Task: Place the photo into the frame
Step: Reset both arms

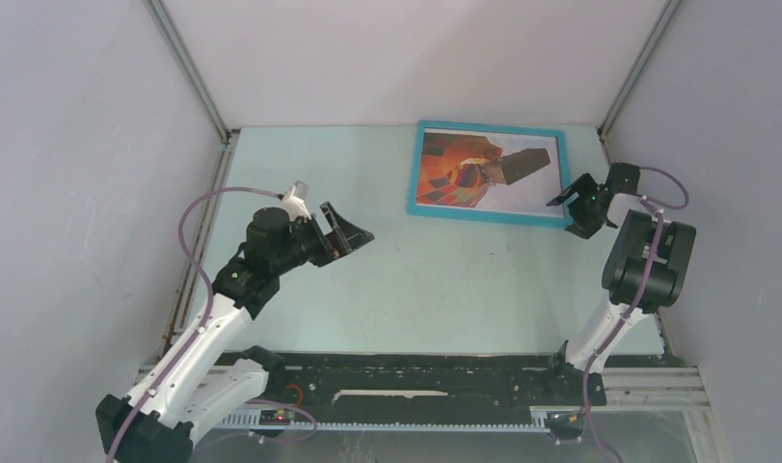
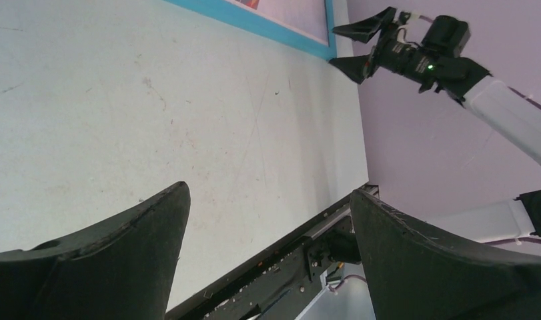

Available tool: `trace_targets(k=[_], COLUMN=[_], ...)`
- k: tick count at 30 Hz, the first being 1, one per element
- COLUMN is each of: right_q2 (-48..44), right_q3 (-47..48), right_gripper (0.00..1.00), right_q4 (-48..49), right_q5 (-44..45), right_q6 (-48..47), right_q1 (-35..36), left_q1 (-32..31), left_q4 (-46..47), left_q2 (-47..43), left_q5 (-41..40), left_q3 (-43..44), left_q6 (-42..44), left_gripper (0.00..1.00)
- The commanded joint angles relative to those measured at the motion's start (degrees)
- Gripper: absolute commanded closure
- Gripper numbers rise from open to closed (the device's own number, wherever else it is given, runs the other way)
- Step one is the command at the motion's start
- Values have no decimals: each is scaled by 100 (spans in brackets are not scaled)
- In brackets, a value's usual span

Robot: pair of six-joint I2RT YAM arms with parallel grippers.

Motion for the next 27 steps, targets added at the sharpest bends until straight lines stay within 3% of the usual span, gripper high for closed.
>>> trace_targets(k=[1,7,13,17,20,27], right_q2=[-716,-3639,-5985,-6756,-7083,-7489], right_q3=[385,127,786,1627,2012,2012], right_gripper=[10,7,1,0,0,0], right_q4=[-631,-1506,-2057,-2644,-2952,-2885], right_q5=[416,442,-441,-254,365,1067], right_q6=[-540,-1268,-1308,-1482,-1661,-1888], right_q1=[141,1763,2899,2982,2984,2983], left_q1=[12,21,21,21,19,21], left_q4=[-605,-1573,-1341,-1224,-1224,-1324], left_q2=[-103,-346,-616,-624,-727,-1047], left_q5=[-152,-683,-659,-621,-831,-1255], left_q3=[663,2334,3429,3827,4168,4376], left_q6=[418,958,1375,1465,1691,1937], left_gripper=[3,0,0,0,0,0])
